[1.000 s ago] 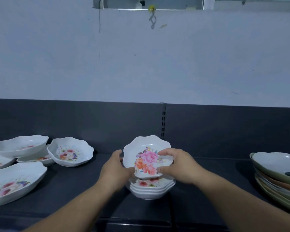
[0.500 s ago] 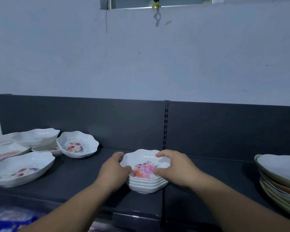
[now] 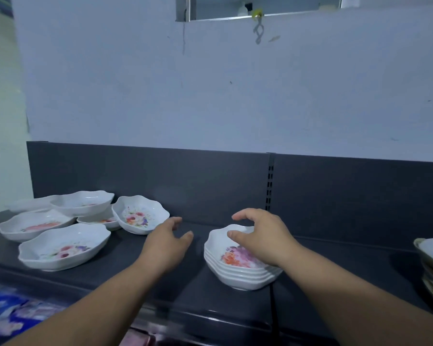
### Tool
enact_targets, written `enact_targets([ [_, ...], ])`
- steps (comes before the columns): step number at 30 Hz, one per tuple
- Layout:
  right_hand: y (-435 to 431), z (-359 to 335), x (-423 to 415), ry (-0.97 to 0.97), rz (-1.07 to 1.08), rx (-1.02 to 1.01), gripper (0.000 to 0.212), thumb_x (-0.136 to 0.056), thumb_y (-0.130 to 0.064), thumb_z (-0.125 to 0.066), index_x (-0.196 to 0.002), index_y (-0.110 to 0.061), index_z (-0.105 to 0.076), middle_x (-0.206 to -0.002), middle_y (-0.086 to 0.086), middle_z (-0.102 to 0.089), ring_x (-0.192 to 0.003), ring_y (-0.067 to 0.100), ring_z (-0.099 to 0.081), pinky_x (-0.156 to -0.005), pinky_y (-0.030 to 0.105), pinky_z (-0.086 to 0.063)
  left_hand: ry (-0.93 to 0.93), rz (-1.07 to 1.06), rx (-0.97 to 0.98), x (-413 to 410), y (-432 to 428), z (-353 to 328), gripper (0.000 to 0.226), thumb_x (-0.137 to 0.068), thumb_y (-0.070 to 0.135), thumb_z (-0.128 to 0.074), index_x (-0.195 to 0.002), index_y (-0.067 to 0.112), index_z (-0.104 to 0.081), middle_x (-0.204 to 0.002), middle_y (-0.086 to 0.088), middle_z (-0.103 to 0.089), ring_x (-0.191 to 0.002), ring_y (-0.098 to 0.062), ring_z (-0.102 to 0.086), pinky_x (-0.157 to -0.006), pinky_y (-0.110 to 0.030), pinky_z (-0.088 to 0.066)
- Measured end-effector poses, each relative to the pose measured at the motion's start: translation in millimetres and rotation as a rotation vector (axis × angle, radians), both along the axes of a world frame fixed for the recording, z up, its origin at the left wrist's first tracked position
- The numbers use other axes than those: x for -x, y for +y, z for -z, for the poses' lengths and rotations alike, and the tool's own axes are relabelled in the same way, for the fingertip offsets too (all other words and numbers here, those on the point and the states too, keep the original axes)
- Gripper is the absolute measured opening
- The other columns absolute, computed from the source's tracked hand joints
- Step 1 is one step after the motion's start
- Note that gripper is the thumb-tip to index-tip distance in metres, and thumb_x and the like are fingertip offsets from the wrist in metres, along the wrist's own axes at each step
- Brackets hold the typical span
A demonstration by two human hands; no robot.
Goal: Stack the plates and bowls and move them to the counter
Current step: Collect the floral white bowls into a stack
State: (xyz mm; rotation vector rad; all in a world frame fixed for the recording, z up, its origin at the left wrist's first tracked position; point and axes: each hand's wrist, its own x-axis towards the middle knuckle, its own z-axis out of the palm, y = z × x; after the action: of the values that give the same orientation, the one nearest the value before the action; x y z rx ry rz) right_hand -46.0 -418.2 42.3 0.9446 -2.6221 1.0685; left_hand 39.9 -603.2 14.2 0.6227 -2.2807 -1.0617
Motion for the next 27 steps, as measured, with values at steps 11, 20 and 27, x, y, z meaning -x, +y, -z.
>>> enact_targets([
  [11,-125,-11,-25,0.010,-0.089,-0.037,0.042,-0.085,-0.043,-0.068,-0.125,-0.034,-0.058,-0.134,-0.011,-0.051,-0.107,0.008,-0.048,-0.084,0.021,-0.035,0.032,-0.078,0.064,-36,-122,-23,0.044,-0.088,0.027,-0.060,-0.132,0.024,-0.052,-0.134,0.001,-0.054,-0.110,-0.014,-0.055,-0.086,-0.027,-0.042],
  [20,-221,9,-39,-0.156,-0.095,-0.073,0.047,-0.083,-0.043,-0.070,-0.126,-0.036,-0.056,-0.130,-0.008,-0.050,-0.098,0.010,-0.055,-0.075,0.022,-0.042,0.000,-0.146,0.138,-63,-210,-25,0.043,-0.088,0.029,-0.059,-0.130,0.026,-0.053,-0.133,0.002,-0.052,-0.076,-0.006,-0.054,-0.064,-0.028,-0.051],
  [27,-276,32,-56,-0.509,-0.132,0.072,0.059,-0.079,-0.039,-0.073,-0.132,-0.023,-0.052,-0.110,-0.004,-0.063,-0.076,0.015,-0.066,-0.067,0.031,-0.056,-0.223,-0.096,0.253,-86,-252,-14,0.049,-0.089,0.033,-0.058,-0.135,0.022,-0.047,-0.138,0.001,-0.051,-0.116,-0.017,-0.054,-0.093,-0.027,-0.040],
])
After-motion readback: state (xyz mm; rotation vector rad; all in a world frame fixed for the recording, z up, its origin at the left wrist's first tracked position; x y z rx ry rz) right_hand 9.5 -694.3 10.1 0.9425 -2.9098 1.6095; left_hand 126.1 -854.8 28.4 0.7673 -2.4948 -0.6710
